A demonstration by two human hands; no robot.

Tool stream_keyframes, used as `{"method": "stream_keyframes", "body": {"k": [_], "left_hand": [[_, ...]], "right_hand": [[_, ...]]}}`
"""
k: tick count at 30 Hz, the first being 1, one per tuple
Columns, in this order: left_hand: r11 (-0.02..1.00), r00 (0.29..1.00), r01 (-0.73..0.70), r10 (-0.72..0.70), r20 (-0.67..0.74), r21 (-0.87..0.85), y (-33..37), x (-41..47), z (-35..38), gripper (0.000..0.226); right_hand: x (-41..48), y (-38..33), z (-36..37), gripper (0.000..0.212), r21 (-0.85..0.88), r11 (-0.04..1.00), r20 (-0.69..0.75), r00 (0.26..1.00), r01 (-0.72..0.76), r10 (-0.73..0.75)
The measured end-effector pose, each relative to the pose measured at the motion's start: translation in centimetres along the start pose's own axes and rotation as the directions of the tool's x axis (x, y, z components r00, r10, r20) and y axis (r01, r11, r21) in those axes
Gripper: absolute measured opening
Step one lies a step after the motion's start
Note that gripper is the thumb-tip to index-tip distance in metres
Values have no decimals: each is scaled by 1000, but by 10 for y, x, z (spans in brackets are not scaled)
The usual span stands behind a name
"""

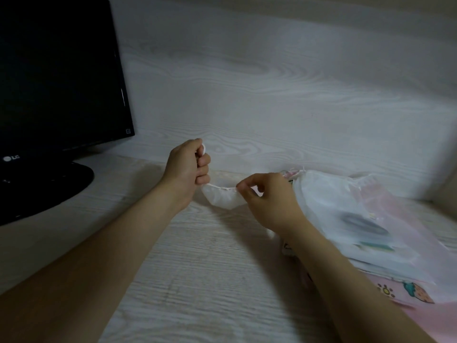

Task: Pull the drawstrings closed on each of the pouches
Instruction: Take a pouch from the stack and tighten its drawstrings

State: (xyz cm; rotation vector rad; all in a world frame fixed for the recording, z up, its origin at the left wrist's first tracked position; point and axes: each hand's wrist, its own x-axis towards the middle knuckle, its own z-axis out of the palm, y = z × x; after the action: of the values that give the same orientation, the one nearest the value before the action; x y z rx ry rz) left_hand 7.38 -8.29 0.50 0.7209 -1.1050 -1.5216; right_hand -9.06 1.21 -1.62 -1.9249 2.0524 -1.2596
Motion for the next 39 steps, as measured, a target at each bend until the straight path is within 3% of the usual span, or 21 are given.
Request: {"method": "stream_keyframes", "body": {"k": [3, 5, 10, 12, 18, 24, 28, 31, 32, 36, 39], "left_hand": [[981, 992, -122, 125, -9, 154, -1, -4, 2, 26], [908, 968, -248, 248, 46, 337, -3, -10, 4, 15], [442, 823, -520, 489, 290, 731, -12, -22, 5, 17], [278, 789, -553, 478, 387, 785, -15, -23, 1, 16], [-21, 681, -638, 451, 577, 770, -18, -27, 5, 15], [-148, 696, -566, 442, 566, 811, -20, -27, 8, 17], [-181, 754, -481, 414, 510, 858, -21, -19, 5, 17], [-193, 773, -443, 413, 482, 876, -28, -12, 0, 10], [-154, 791, -428, 412, 452, 890, -31, -9, -2, 10], [196, 865, -418, 385, 322, 887, -36, 0, -9, 17], [509, 955, -294, 181, 234, 809, -34, 3, -8, 17]], "right_hand": [[1, 1, 2, 17, -142, 990, -37, 999, 10, -16], [1, 0, 5, 18, -123, 992, -34, 999, 10, -15], [-3, 0, 9, 9, -95, 995, -81, 997, -19, 11], [-3, 1, 8, 8, -70, 997, -137, 990, -29, 19], [-6, -2, 8, 9, -12, 998, -209, 977, -55, 51], [-5, -4, 10, 12, 137, 983, -182, 972, -122, 146], [-4, -7, 6, 11, 285, 934, -109, 961, -216, 255], [-2, -3, 4, 12, 267, 937, -101, 961, -224, 259], [-1, -2, 4, 14, 250, 944, -99, 964, -215, 246], [0, -1, 4, 19, 275, 941, -82, 971, -196, 226], [1, 1, 5, 30, 393, 891, -68, 959, -227, 274]]}}
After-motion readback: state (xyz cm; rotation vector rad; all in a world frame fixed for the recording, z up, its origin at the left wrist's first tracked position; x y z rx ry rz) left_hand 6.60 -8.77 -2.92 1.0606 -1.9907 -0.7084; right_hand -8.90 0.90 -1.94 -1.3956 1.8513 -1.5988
